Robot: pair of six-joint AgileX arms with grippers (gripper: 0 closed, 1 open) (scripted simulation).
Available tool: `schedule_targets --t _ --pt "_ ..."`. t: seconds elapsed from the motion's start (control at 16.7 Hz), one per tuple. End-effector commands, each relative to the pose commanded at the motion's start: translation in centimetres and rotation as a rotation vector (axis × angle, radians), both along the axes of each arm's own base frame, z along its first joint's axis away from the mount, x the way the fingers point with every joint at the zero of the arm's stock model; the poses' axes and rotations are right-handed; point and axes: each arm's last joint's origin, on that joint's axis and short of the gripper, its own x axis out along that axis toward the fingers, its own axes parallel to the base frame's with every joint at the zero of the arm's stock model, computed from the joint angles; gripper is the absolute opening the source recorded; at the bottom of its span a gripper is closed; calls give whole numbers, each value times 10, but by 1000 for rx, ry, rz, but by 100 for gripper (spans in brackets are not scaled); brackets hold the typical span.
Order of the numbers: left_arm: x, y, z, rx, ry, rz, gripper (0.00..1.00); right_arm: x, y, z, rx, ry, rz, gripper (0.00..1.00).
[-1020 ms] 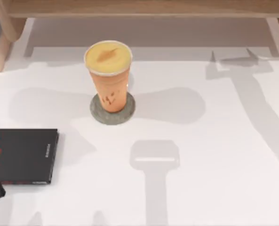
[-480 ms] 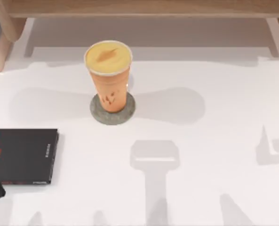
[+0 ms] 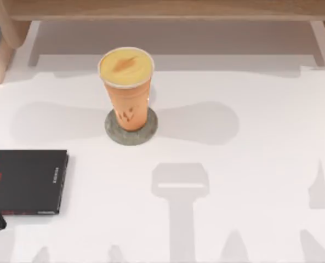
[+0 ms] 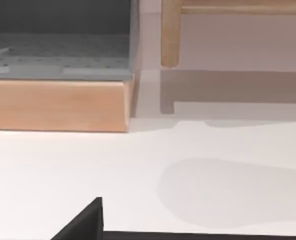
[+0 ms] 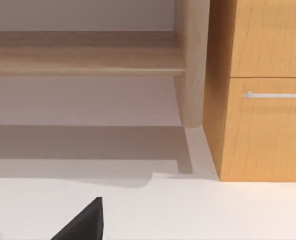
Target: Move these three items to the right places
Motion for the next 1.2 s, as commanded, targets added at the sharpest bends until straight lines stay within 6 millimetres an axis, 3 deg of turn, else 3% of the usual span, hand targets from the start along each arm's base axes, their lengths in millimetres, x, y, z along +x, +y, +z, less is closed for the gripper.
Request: schedule_targets --t 0.18,0.24,0.42,0.6,0.78,0.96,1.08,1.2 --pt "0 0 0 0 0 0 100 0 0 0 0 0 0 100" --pt "7 1 -3 -3 134 13 100 0 0 0 0 0 0 100" --pt "5 1 8 -6 104 5 100 0 0 0 0 0 0 100" --pt "2 2 51 -11 -9 -10 100 0 0 0 0 0 0 100" --pt "8 4 111 -7 -133 -25 100 0 0 0 0 0 0 100" --pt "40 10 172 5 -215 -34 100 0 0 0 0 0 0 100" --pt "79 20 201 14 -232 -34 100 0 0 0 0 0 0 100" --pt "132 35 215 18 -214 -31 100 0 0 0 0 0 0 100"
